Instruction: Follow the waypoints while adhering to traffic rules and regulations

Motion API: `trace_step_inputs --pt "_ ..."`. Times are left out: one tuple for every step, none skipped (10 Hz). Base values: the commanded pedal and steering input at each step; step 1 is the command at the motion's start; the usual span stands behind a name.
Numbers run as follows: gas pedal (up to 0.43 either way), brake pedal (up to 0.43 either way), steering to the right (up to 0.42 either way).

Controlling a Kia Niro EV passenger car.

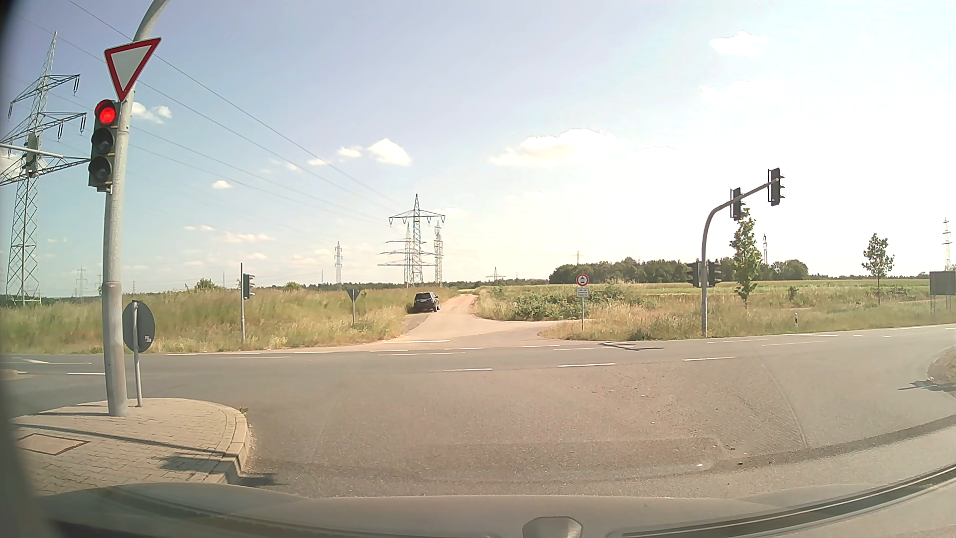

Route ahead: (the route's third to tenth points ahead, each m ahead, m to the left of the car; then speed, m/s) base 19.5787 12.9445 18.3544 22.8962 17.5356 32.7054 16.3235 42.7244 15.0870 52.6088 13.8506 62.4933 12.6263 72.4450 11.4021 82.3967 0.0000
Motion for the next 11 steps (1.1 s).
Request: trace_step_inputs --pt "0.000 0.274 -0.019" --pt "0.000 0.274 -0.020" --pt "0.000 0.274 -0.020" --pt "0.000 0.274 -0.020" --pt "0.000 0.274 -0.020" --pt "0.000 0.274 -0.019" --pt "0.000 0.274 -0.020" --pt "0.000 0.274 -0.020" --pt "0.000 0.274 -0.020" --pt "0.000 0.274 -0.020" --pt "0.000 0.274 -0.019"
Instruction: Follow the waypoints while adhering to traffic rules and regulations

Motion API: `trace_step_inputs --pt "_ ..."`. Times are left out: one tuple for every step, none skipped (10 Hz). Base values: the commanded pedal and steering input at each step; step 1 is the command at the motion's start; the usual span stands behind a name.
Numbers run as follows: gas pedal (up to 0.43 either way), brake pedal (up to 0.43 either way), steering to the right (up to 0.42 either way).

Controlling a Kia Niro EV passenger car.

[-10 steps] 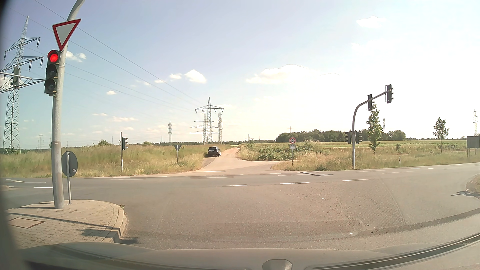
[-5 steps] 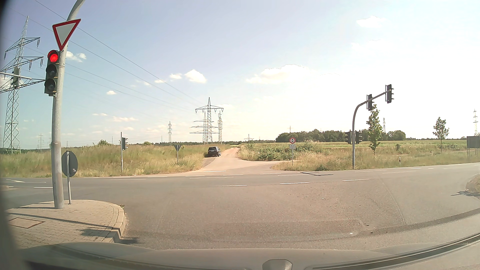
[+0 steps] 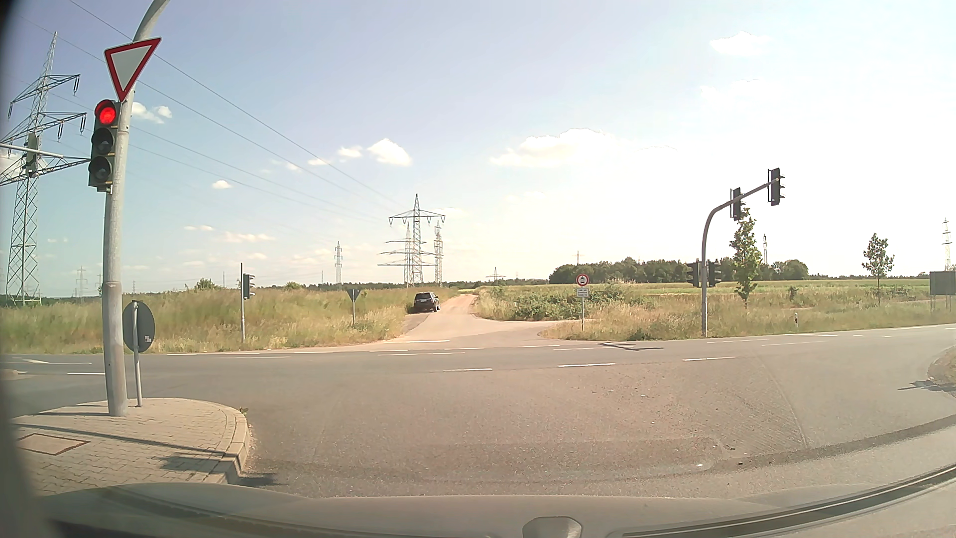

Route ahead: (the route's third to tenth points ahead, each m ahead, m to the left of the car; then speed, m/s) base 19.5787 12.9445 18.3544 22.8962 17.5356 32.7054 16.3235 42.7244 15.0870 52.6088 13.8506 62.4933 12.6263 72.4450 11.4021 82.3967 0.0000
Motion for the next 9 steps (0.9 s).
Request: trace_step_inputs --pt "0.000 0.274 -0.020" --pt "0.000 0.274 -0.020" --pt "0.000 0.274 -0.020" --pt "0.000 0.274 -0.020" --pt "0.000 0.274 -0.020" --pt "0.000 0.274 -0.020" --pt "0.000 0.274 -0.019" --pt "0.000 0.274 -0.020" --pt "0.000 0.274 -0.020"
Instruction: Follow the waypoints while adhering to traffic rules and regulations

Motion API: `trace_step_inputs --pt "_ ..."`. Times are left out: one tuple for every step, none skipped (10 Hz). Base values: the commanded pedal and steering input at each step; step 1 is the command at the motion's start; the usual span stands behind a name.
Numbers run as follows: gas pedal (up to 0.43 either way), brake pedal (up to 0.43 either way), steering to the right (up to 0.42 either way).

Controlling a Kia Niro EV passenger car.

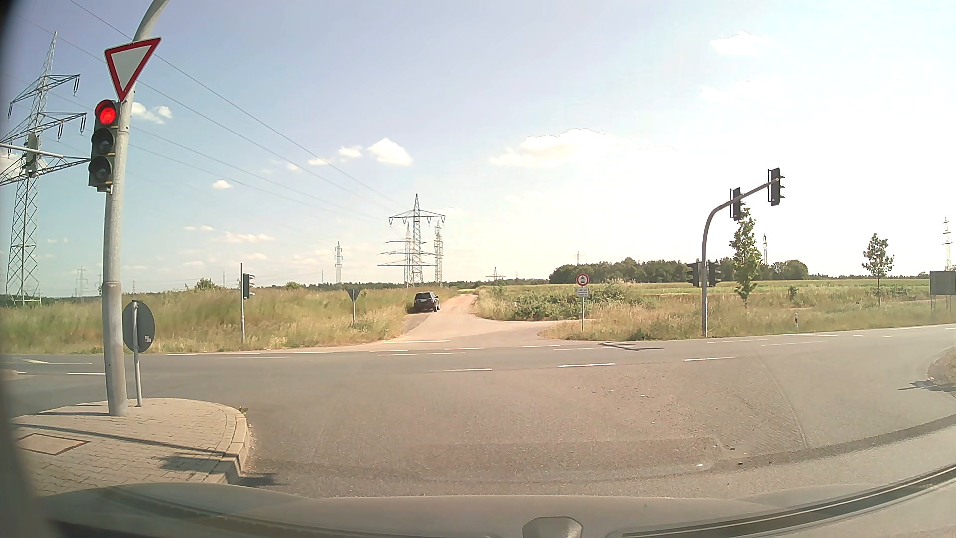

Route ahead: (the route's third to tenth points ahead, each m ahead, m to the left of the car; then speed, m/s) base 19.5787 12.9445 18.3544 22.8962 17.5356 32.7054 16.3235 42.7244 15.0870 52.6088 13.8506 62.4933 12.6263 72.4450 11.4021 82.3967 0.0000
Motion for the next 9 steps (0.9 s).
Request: trace_step_inputs --pt "0.000 0.274 -0.020" --pt "0.000 0.274 -0.020" --pt "0.000 0.274 -0.019" --pt "0.000 0.274 -0.020" --pt "0.000 0.274 -0.020" --pt "0.000 0.274 -0.019" --pt "0.000 0.274 -0.019" --pt "0.000 0.268 -0.019" --pt "0.000 0.274 -0.020"
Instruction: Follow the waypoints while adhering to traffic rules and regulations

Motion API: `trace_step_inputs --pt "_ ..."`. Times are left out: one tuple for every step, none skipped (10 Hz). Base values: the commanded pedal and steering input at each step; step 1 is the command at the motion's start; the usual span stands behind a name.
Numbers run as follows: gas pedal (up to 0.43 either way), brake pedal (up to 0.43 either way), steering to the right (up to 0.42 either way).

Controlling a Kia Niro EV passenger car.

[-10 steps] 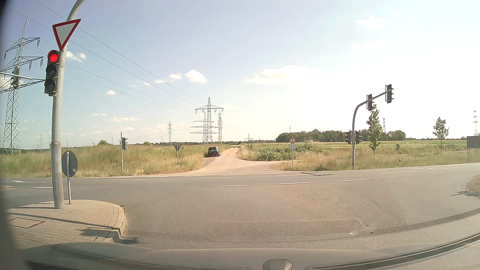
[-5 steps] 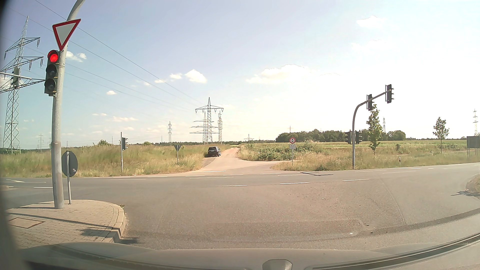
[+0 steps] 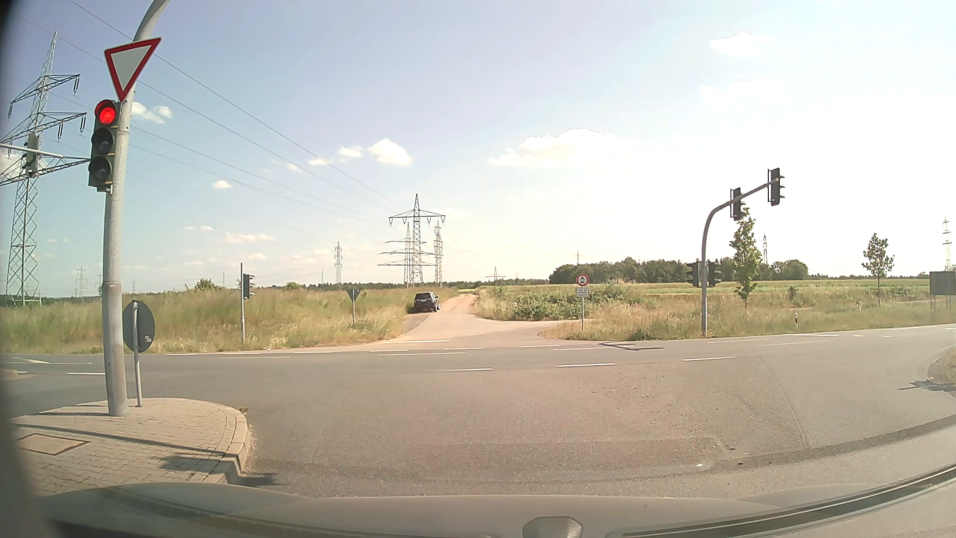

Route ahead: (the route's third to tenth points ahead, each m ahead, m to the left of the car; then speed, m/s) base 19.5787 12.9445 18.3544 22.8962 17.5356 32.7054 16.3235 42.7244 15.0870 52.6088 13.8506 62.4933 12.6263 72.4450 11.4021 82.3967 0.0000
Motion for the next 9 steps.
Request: trace_step_inputs --pt "0.000 0.274 -0.020" --pt "0.000 0.274 -0.020" --pt "0.000 0.274 -0.020" --pt "0.000 0.274 -0.020" --pt "0.000 0.274 -0.020" --pt "0.000 0.274 -0.020" --pt "0.000 0.274 -0.020" --pt "0.000 0.274 -0.020" --pt "0.000 0.274 -0.020"
